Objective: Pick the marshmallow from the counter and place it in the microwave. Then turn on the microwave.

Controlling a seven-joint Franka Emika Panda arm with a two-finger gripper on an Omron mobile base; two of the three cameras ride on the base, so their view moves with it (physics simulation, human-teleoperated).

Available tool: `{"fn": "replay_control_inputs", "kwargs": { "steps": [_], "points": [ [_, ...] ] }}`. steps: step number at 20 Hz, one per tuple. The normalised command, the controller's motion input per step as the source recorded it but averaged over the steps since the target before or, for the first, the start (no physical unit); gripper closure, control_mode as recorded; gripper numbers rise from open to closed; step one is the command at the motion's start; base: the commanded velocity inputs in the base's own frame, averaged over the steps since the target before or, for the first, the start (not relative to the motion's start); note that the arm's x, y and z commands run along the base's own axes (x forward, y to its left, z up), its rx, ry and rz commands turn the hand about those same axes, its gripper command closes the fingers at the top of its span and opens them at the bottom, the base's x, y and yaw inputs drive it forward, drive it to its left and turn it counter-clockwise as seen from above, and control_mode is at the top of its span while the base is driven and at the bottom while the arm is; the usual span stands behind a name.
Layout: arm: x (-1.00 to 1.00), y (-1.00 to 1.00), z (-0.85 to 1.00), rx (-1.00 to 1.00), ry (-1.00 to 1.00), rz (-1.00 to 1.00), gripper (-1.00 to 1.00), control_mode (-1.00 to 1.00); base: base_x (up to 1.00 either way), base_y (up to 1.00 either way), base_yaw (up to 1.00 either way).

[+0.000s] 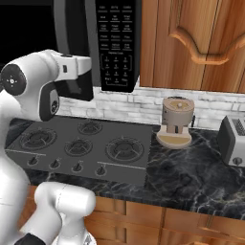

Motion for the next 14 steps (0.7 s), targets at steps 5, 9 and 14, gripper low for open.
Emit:
{"fn": "replay_control_inputs", "kwargs": {
  "steps": [5, 9, 14],
  "points": [
    [-0.97, 0.25, 0.21, -0.03, 0.03, 0.00, 1.00, -1.00, 0.00, 0.00, 0.00],
    [-1.00, 0.33, 0.11, -0.03, 0.03, 0.00, 1.00, -1.00, 0.00, 0.00, 0.00],
    [-0.96, 0.50, 0.01, -0.03, 0.01, 0.00, 1.00, -1.00, 0.00, 0.00, 0.00]
  ]
}}
